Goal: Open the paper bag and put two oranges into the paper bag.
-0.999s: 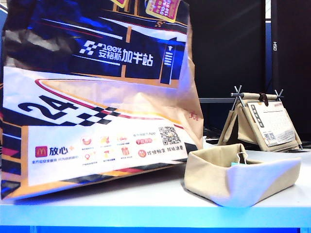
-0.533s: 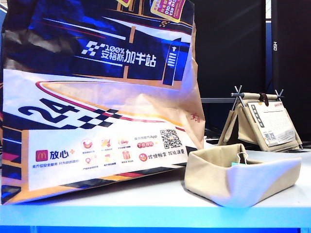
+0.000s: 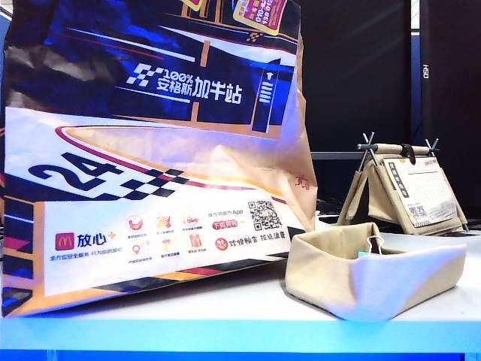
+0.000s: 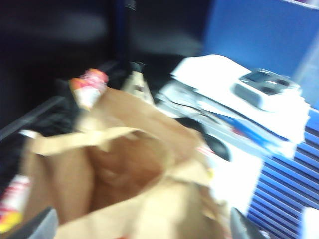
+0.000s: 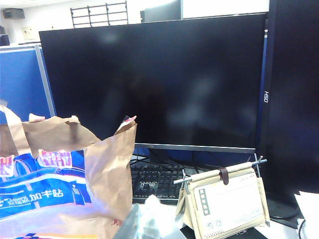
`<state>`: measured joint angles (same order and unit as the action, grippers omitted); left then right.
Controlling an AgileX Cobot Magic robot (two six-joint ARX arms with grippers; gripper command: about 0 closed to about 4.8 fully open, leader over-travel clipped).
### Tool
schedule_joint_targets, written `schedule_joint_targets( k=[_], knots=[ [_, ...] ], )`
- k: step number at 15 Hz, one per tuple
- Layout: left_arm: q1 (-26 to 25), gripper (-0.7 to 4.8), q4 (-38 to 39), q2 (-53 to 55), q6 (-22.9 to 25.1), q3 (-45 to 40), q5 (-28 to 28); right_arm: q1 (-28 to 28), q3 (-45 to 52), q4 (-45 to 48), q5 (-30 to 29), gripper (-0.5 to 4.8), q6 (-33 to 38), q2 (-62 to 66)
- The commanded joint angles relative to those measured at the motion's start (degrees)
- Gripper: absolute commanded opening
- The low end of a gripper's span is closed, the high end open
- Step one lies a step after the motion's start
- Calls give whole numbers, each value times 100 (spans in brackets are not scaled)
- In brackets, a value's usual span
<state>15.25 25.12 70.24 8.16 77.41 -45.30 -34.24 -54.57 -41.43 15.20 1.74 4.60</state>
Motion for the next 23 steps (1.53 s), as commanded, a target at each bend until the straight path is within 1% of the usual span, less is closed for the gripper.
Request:
schedule_joint_targets(
  k=[1, 3, 4, 6, 7, 8, 9, 10, 11, 12, 14, 15, 16, 17, 18, 20, 21, 22, 23],
  knots=[
    [-2, 479, 4, -39, 74, 350, 282, -2, -17, 94, -37, -6, 131, 7],
    [-2, 479, 9, -39, 238, 719, 581, 0, -17, 90, -103, -6, 131, 7],
    [-4, 479, 57, -42, 210, 1145, 590, -2, -17, 85, -122, -6, 131, 7],
    [-4, 479, 601, -153, 254, 1628, 671, -2, -17, 44, -122, -6, 131, 7],
    [-4, 479, 979, -326, 352, 1779, 1130, 0, -20, -31, -118, -6, 129, 4],
    [-4, 464, 1346, -680, 697, 1827, 1996, 9, -20, -76, -98, -6, 125, 0],
    [-4, 355, 1617, -1025, 1054, 1823, 2610, 15, -20, -76, 55, -6, 118, -11],
    [-4, 269, 1790, -1423, 1187, 1797, 3180, 28, -22, -72, 258, -6, 98, -44],
    [-4, 190, 1777, -2116, 1178, 1637, 3821, 77, -22, -57, 461, -6, 26, -120],
    [-4, 173, 1574, -2704, 1108, 1403, 4201, 83, -20, -59, 459, -6, -87, -192],
    [-4, 173, 879, -3921, 780, 605, 4496, 85, -17, -59, 472, -6, -136, -354],
    [-4, 173, 680, -4557, 584, 109, 4732, 83, -13, -59, 597, -6, -133, -433],
    [-4, 173, 675, -5066, 483, -323, 4948, 81, -24, -101, 754, -6, -111, -435],
    [-4, 173, 669, -5790, 151, -1027, 5025, 81, 26, -278, 844, -6, -11, -435],
    [-7, 173, 645, -6317, -31, -1615, 5147, 81, 157, -389, 774, -6, 11, -435],
    [-4, 172, 551, -6983, -271, -2581, 5569, 33, 678, -448, 717, -6, 28, -435],
    [-4, 172, 494, -6992, -562, -3038, 5549, -2, 1152, -289, 444, -6, 181, -433],
    [-2, 172, 201, -6931, -850, -3440, 5222, -22, 1709, 101, -72, -6, 334, -437],
    [-2, 169, -391, -6883, -1113, -3910, 4695, -20, 2184, 590, -411, -6, 337, -424]
  ],
)
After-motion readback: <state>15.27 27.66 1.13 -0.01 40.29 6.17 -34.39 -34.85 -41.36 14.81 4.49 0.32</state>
